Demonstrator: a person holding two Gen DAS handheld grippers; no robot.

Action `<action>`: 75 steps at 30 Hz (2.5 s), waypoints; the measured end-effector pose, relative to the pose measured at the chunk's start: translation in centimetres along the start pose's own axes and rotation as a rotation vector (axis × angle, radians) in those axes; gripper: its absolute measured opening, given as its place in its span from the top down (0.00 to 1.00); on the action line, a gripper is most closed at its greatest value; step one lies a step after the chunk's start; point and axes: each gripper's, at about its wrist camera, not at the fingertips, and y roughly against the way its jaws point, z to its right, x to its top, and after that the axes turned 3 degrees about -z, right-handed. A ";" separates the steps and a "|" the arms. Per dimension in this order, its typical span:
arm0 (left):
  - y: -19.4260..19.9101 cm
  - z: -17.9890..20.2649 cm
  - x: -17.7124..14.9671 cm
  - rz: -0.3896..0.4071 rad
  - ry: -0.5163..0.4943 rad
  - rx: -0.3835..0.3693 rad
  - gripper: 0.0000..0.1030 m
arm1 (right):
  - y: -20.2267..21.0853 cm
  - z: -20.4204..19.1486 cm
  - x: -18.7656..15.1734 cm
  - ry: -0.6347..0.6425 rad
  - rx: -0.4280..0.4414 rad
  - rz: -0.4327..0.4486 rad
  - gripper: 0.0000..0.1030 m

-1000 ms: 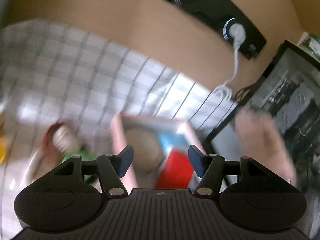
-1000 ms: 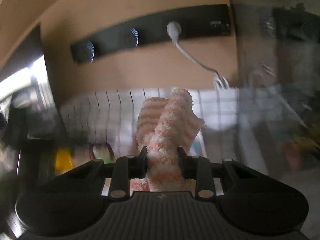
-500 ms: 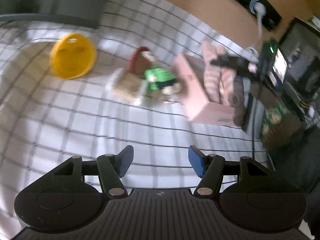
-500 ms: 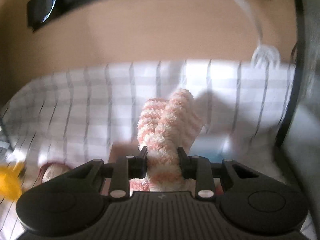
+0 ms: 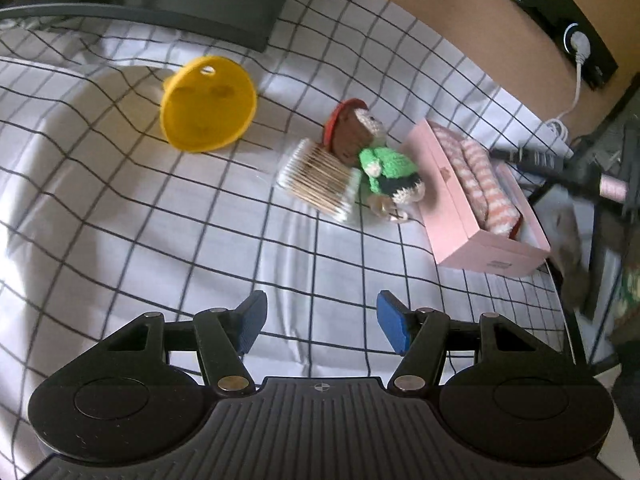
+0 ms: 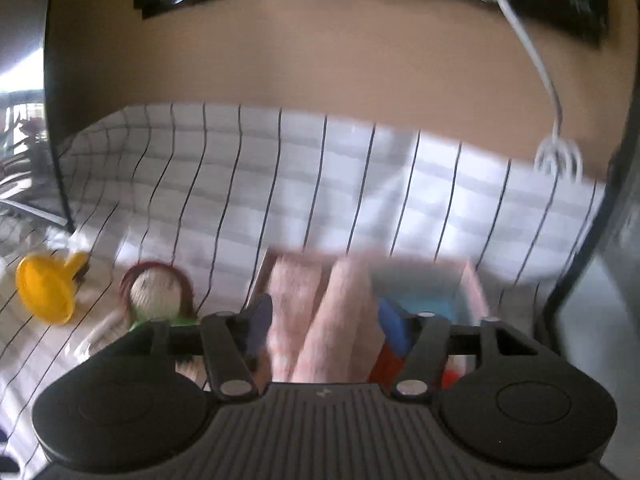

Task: Organize soft objects
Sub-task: 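Grasp the crocheted doll with the right tool while the left tool grasps the pink bow clip, then lift the pink bow clip with the left tool while the right tool holds the doll up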

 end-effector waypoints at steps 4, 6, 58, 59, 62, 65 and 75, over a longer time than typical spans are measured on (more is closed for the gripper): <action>-0.8 -0.4 0.2 -0.032 0.006 -0.001 0.36 | -4.3 0.1 1.6 -0.039 0.004 -0.130 0.82; -0.9 -0.8 0.5 -0.043 0.009 0.015 0.36 | -6.3 0.4 0.8 -0.096 -0.018 -0.258 0.87; -14.4 6.6 11.4 -0.156 -0.204 -0.047 0.53 | 10.9 -3.6 -14.5 0.082 -0.004 -0.149 0.48; -15.4 7.0 11.6 -0.164 -0.208 -0.028 0.60 | 11.1 -3.4 -14.6 0.072 -0.008 -0.148 0.48; -17.0 8.5 11.7 -0.142 -0.264 0.018 0.70 | 11.4 -2.9 -14.9 0.051 -0.019 -0.151 0.48; -17.4 9.2 11.4 -0.124 -0.333 0.053 0.78 | 11.4 -2.4 -15.3 0.046 -0.024 -0.159 0.48; -10.5 7.5 3.9 -0.142 -0.427 -0.012 0.80 | 9.9 -1.0 -16.0 0.058 -0.027 -0.197 0.43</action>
